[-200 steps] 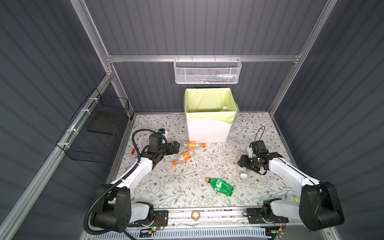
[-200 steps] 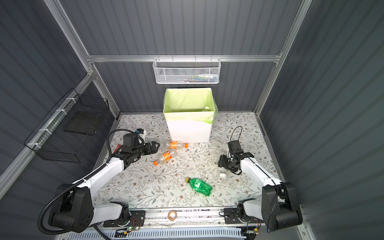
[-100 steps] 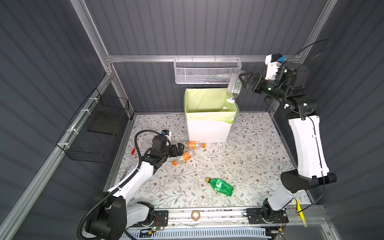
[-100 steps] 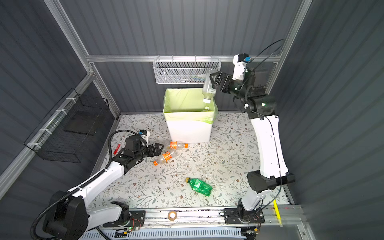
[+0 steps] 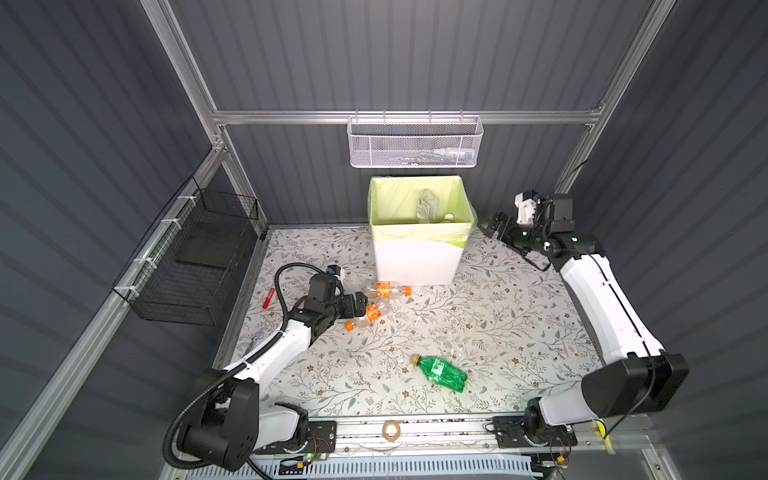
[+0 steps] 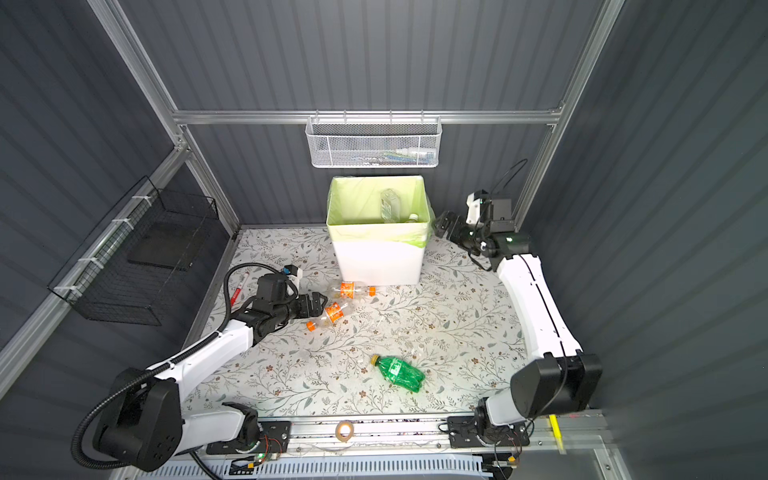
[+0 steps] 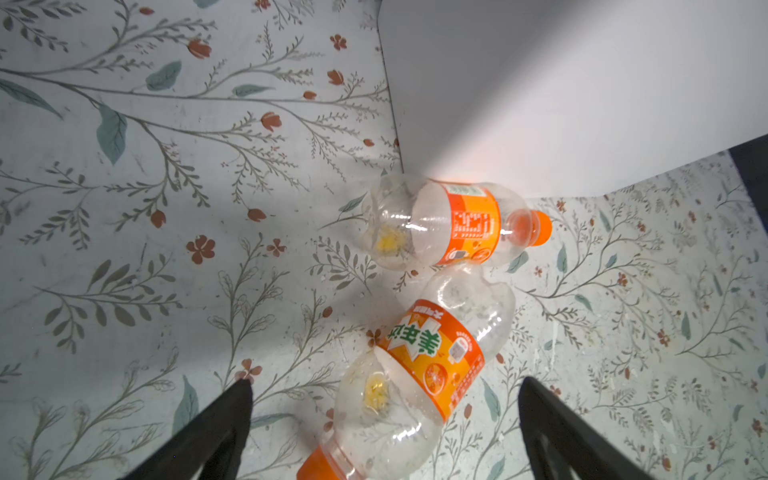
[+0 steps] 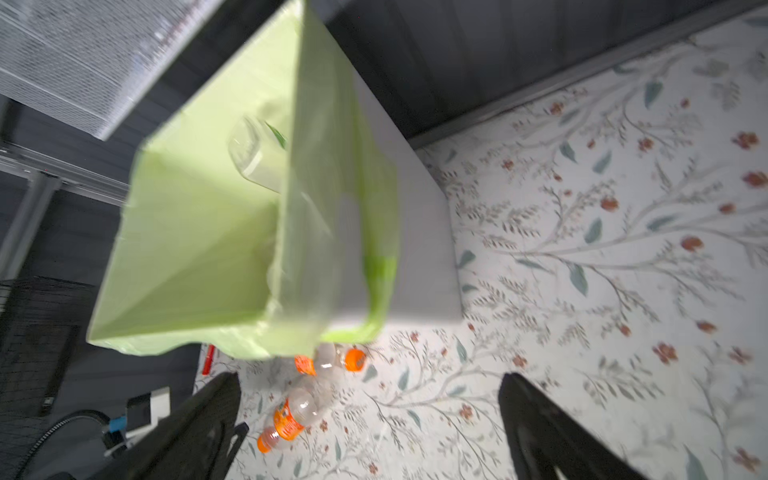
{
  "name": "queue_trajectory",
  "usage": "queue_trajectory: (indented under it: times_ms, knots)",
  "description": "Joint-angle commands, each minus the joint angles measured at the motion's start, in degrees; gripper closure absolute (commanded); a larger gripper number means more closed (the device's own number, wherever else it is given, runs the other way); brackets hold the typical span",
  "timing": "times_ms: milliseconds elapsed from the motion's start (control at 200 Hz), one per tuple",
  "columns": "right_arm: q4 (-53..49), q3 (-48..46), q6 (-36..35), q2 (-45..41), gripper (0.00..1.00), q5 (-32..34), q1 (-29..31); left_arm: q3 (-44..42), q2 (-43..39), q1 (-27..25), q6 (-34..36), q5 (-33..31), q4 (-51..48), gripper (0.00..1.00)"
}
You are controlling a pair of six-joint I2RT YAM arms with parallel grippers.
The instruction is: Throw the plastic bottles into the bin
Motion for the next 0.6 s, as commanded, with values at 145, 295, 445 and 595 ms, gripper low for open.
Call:
queue_trajectory:
  times_ms: [145,295,445,595]
  knots:
    - [6.97,-23.02,-0.77,-10.08,0.01,4.64,-1.25,4.43,5.44,-1.76,6.33,-0.14,-5.24,0.01]
    - [9.23,-29.35,-1.66,-10.97,0.01,3.08,-1.37,7.80,8.54,-2.87,9.95,0.08,-8.91,0.02]
    - [11.26,-31.85,-2.21,-9.21,0.01,1.61,-1.63,9.38,11.63,-4.45,10.96,-0.69,-10.58,0.04]
    - [13.99,-33.38,-1.76,-7.68,0.01,0.71,-1.72,10.34,15.21,-6.93,9.94,-1.91,-11.37,0.06]
